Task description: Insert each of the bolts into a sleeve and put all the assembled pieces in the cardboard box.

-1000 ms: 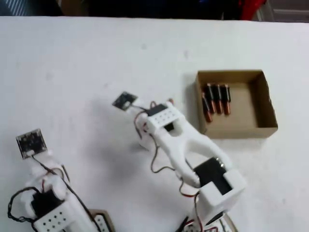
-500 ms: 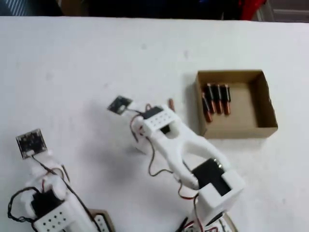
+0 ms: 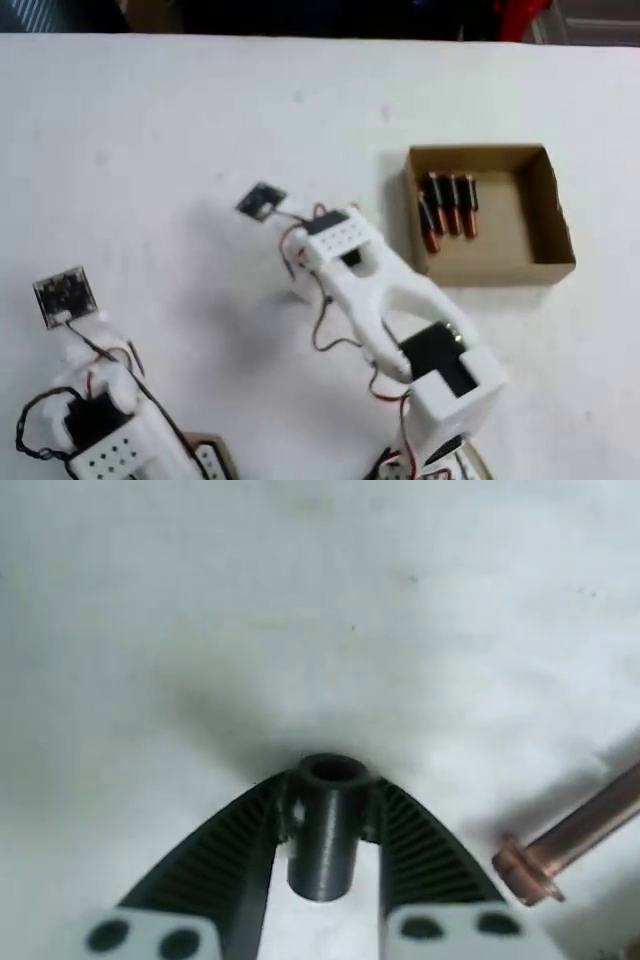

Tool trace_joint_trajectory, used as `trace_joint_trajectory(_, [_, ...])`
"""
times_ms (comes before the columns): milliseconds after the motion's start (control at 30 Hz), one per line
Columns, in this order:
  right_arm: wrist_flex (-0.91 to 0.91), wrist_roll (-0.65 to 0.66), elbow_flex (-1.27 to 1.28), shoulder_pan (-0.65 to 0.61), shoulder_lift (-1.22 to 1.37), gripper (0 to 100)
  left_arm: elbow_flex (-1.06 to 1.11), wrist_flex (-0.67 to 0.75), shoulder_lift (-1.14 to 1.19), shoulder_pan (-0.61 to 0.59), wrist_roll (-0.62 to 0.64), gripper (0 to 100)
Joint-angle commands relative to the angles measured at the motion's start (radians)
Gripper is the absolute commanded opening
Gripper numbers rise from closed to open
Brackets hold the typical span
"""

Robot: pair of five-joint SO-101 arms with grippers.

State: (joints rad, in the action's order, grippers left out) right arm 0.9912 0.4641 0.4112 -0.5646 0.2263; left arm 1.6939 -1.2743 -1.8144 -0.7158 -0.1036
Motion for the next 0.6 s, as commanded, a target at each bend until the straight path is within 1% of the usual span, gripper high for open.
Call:
trace_joint_trajectory(0, [0.008, -0.005, -0.002, -0.001, 0.010, 3.9, 0.000, -0.012, -0.005, -0.004, 0.002, 2])
trace_joint_trajectory(167, [0.008, -0.005, 0.000, -0.004, 0.010, 7.0, 0.000, -0.012, -0.005, -0.004, 0.002, 2])
trace_joint_trajectory(567, [0.027, -0.005, -0.014, -0.005, -0.024, 5.7, 0.000, -0.012, -0.005, -0.004, 0.002, 2])
